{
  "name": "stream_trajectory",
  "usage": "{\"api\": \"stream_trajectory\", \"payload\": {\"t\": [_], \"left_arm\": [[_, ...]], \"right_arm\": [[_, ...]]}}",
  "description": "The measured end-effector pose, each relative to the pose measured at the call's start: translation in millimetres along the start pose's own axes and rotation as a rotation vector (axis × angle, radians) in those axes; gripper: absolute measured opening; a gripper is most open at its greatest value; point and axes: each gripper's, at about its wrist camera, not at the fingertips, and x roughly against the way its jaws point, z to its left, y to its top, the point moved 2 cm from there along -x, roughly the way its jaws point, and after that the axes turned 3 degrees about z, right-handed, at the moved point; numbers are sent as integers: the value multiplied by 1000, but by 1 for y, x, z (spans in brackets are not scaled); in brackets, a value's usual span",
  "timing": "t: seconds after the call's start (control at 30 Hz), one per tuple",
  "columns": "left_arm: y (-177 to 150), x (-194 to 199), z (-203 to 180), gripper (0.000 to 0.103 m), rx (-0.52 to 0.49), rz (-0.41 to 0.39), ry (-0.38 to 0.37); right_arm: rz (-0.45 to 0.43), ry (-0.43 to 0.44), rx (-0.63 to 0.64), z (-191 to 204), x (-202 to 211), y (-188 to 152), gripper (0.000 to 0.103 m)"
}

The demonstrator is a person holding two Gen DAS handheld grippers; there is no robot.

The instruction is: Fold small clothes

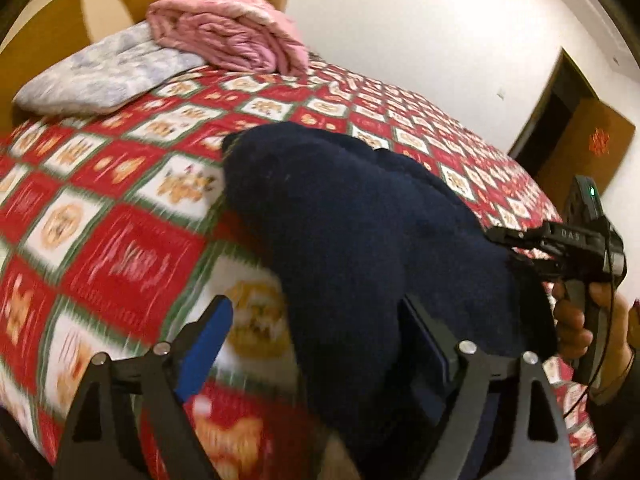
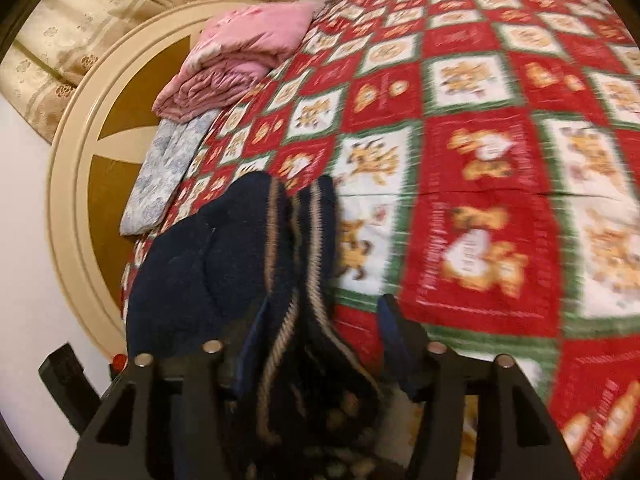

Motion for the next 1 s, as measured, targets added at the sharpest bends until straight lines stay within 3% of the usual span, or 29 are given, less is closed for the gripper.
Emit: {"api": "stream_trajectory", "payload": {"t": [0.17, 0.33, 0.5, 0.63, 0.77, 0.87, 1.0], "left_arm": [[-19, 41, -11, 87, -16, -58, 94], [-28, 88, -32, 87, -55, -147, 108], [-19, 133, -54, 89, -85, -240, 107], [-18, 170, -74, 98, -119, -343, 85], [-20, 191, -89, 101, -145, -394, 50], [-20, 202, -94, 103, -155, -429, 52], [-18, 213, -90, 103, -144, -461, 59]], "right_arm": [[-78, -181, 67, 10, 49, -29, 58], [-228, -309, 205, 51, 118, -75, 59], [-378, -324, 306, 95, 180, -118, 64], [-469, -333, 365, 127, 220, -147, 65], [-504, -323, 393, 149, 240, -167, 67], [-523, -313, 397, 157, 246, -178, 73], [-513, -294, 418, 166, 246, -187, 73]]}}
